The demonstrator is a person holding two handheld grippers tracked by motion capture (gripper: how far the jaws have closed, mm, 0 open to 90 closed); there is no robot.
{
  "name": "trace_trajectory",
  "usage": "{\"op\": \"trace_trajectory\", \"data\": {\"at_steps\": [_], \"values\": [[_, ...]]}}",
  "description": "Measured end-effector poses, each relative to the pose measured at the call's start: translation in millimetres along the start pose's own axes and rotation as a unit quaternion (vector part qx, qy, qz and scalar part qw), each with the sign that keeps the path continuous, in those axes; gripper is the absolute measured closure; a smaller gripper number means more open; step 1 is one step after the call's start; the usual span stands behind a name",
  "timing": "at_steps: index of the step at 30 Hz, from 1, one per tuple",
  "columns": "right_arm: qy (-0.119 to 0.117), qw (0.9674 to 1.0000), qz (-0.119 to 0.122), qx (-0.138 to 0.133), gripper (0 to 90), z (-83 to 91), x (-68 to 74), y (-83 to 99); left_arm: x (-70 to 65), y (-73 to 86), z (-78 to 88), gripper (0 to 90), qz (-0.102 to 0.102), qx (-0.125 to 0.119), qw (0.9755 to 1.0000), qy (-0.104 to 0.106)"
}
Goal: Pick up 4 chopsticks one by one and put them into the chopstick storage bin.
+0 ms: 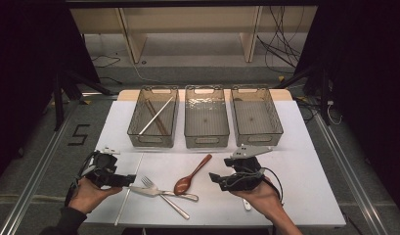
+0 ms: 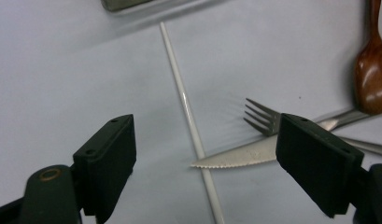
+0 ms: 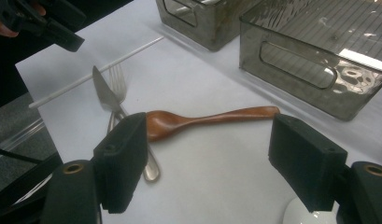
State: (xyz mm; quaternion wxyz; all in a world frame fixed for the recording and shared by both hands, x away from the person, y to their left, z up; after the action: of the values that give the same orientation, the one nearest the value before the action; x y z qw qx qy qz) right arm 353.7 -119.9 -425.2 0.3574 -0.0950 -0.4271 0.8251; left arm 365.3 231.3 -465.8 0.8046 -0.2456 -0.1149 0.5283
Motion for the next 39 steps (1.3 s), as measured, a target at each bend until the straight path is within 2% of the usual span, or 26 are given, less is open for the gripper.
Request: {"op": "trace_trajectory", "data": {"at_steps": [3, 9, 12, 15, 18, 29, 32, 39], "values": [[-0.002, 1.0, 0.0, 0.0, 29.3, 0.4, 0.5, -0.1, 0.9, 3.3, -3.8, 18.6, 0.004, 0.012, 0.9999, 0.002], [-0.001, 1.0, 0.0, 0.001, 29.2, 0.0, 0.2, 0.0, 2.1, 9.7, -7.3, 18.3, -0.001, 0.038, 0.9993, 0.001], [-0.002, 1.0, 0.001, 0.001, 29.2, -0.9, 0.7, -0.3, 3.5, 13.9, -9.8, 18.6, -0.006, 0.056, 0.9984, -0.003], [-0.002, 1.0, 0.002, 0.003, 29.2, -0.9, 0.8, 0.2, 4.9, 17.0, -11.8, 18.9, -0.001, 0.067, 0.9978, -0.002], [-0.003, 1.0, 0.001, 0.002, 29.2, -0.6, 1.2, 0.2, 6.1, 19.8, -15.5, 18.9, -0.008, 0.081, 0.9967, -0.005], [-0.003, 1.0, 0.004, 0.003, 29.3, -0.9, 1.6, 0.4, 6.3, 25.8, -26.7, 22.5, -0.019, 0.107, 0.994, -0.012], [-0.003, 1.0, 0.003, 0.002, 29.3, -0.3, 1.2, 0.3, 7.1, 25.3, -26.9, 27.0, -0.021, 0.104, 0.9943, -0.01], [-0.003, 1.0, 0.003, 0.003, 29.3, -0.5, 1.9, 0.0, 7.6, 26.7, -30.1, 30.8, -0.027, 0.11, 0.9935, -0.009]]}}
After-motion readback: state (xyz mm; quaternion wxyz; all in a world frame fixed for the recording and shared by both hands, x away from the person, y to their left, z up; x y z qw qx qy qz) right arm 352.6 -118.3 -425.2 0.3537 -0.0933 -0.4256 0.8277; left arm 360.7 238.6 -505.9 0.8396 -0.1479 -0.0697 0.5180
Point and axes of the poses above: each handheld gripper's, and its own axes: z roughly backward along the jaws, y roughly out of its underside, x roughly to its left, the point moved 5 cm from there along -z, roughly forward along the jaws
